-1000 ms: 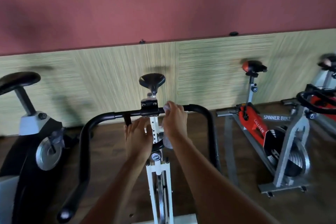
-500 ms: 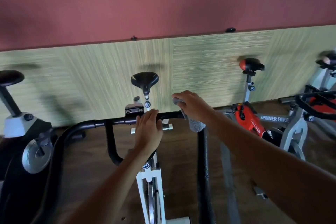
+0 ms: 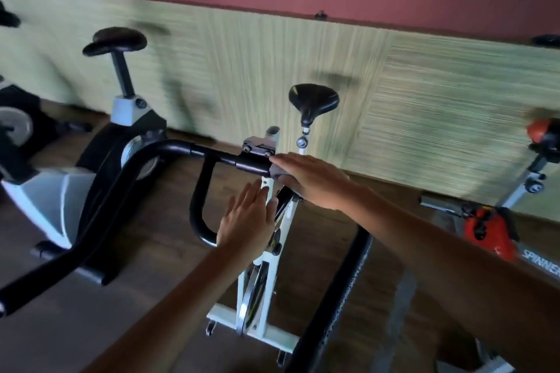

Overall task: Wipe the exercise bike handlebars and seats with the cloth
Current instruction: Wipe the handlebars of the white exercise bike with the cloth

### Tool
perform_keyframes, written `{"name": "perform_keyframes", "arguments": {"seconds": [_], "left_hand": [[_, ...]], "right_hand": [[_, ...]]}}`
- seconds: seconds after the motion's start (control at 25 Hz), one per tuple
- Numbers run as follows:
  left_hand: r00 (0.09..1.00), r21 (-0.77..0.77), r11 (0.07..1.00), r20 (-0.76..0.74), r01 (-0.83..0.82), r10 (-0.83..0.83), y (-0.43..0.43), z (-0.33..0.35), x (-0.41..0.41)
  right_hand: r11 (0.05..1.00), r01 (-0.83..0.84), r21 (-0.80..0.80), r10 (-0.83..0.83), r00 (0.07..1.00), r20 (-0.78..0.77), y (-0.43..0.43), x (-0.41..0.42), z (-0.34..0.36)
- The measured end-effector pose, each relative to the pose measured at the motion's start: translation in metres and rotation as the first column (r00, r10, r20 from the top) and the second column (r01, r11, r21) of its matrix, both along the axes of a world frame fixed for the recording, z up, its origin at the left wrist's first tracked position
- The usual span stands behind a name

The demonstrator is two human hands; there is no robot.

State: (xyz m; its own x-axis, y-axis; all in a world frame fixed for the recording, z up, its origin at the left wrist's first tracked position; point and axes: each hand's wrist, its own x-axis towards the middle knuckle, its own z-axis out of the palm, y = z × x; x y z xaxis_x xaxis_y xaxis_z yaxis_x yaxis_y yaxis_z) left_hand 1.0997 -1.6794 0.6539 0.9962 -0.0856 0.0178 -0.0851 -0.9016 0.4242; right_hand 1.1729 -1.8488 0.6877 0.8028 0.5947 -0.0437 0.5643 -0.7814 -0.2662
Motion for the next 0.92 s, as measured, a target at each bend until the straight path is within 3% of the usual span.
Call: {"name": "perform_keyframes", "arguments": {"seconds": [0.12,0.24,0.36,0.44,0.6,0.84,0.92], "left_hand": [[0.988,0.08,0.995,0.134,0.06,-0.071,0.002,-0.003,-0.017],[0.928,0.187,0.972,0.318,0.141,-0.195,0.007,-0.018,-0.026],[0.881,0.211,0.96,0.398,0.182,-0.255,0.009,-0.022,-0.025],[0.874,0.225,0.95,0.39,0.215,-0.29,0.01,-0.022,-0.025],[0.885,0.25,0.935,0.33,0.253,-0.328,0.01,-0.02,-0.027],[0.879,0.232,0.933,0.334,0.275,-0.341,0.011,-0.021,-0.025],[0.886,0.18,0.945,0.336,0.272,-0.319,0.01,-0.023,-0.024]], "right_hand": [[0.994,-0.071,-0.084,0.073,0.997,0.03,-0.025,0.001,-0.006],[0.994,-0.101,-0.037,0.104,0.991,0.085,-0.026,-0.001,-0.002],[0.995,-0.093,0.041,0.087,0.987,0.133,-0.028,-0.008,0.001],[0.987,-0.148,0.068,0.135,0.976,0.168,-0.037,-0.01,-0.004],[0.995,-0.056,0.081,0.048,0.994,0.096,-0.03,-0.003,-0.006],[0.995,-0.043,0.09,0.036,0.996,0.08,-0.04,-0.003,-0.007],[0.984,-0.018,0.178,0.012,0.999,0.031,-0.03,-0.002,-0.009]]}}
